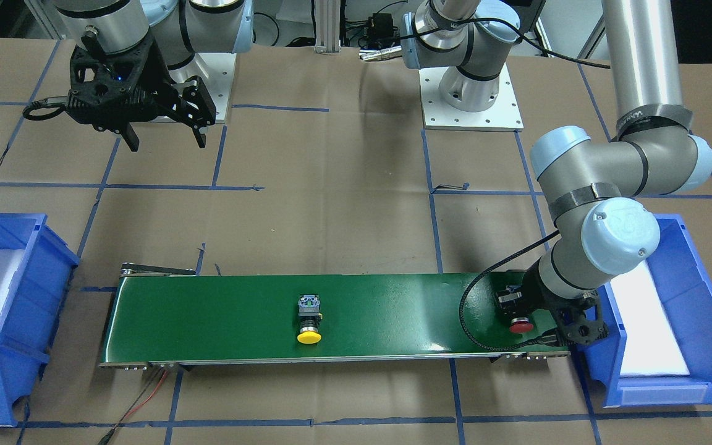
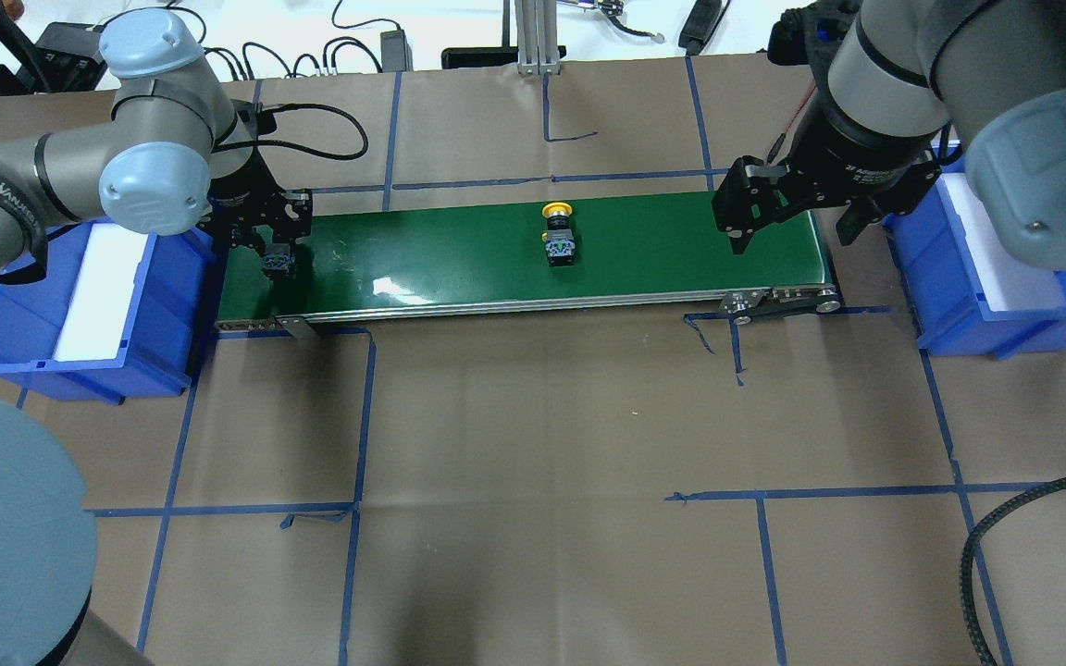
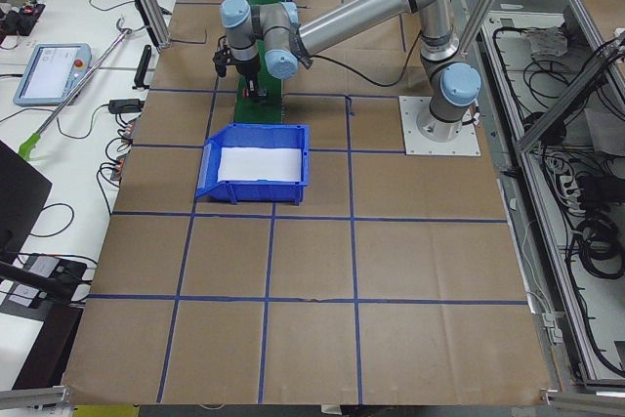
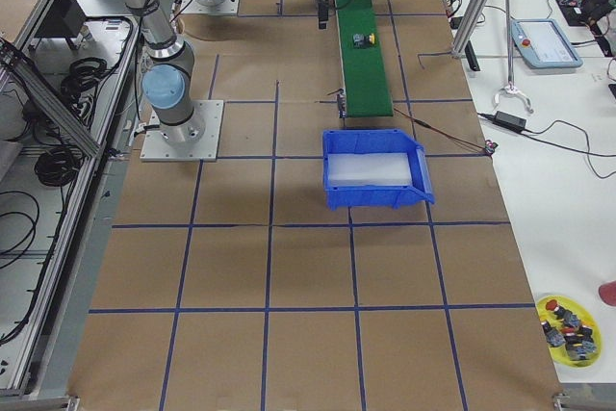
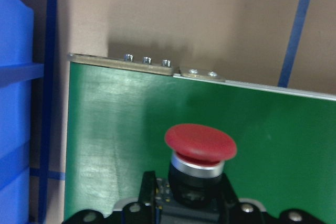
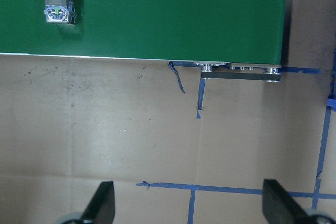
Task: Transport two buttons from left to right
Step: 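Carry the red button onto the conveyor end nearest the left bin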
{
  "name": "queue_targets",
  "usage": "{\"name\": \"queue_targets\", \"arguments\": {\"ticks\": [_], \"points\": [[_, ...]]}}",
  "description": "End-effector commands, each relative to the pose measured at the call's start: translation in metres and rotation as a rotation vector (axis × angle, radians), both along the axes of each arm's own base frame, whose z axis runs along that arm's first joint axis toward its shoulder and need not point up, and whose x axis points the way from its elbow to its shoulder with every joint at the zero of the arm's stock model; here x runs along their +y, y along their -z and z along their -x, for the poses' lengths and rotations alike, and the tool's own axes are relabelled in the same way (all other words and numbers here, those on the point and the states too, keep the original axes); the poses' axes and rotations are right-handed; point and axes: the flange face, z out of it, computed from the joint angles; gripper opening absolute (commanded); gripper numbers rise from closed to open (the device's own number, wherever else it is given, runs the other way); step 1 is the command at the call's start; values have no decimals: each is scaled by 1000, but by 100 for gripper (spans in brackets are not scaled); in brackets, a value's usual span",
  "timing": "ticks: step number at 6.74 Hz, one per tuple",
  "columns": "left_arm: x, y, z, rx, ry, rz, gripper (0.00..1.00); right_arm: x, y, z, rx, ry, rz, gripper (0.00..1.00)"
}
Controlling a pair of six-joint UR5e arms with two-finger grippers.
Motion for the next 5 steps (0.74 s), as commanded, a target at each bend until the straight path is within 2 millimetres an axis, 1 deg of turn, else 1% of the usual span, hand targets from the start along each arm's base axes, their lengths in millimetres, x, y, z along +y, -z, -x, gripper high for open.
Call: {"name": "queue_targets", "arguments": {"ticks": [1,2,3,4,5], "points": [[2,0,-1,-3,-5,16,8,0,0,0,-2,1,0,100],[1,1,-1,-2,-3,14,44,-7,-2,0,-4,4,55,100],[0,-1,0,3,-1,20,98,-14,-5,-1,-5,6,115,100],[-4,-8,-1,0,3,33,99,-26,10,-1,-7,6,91,100],[-6,-24,-2,-5,1,62,99,-48,29,-2,3,4,105,100]]}}
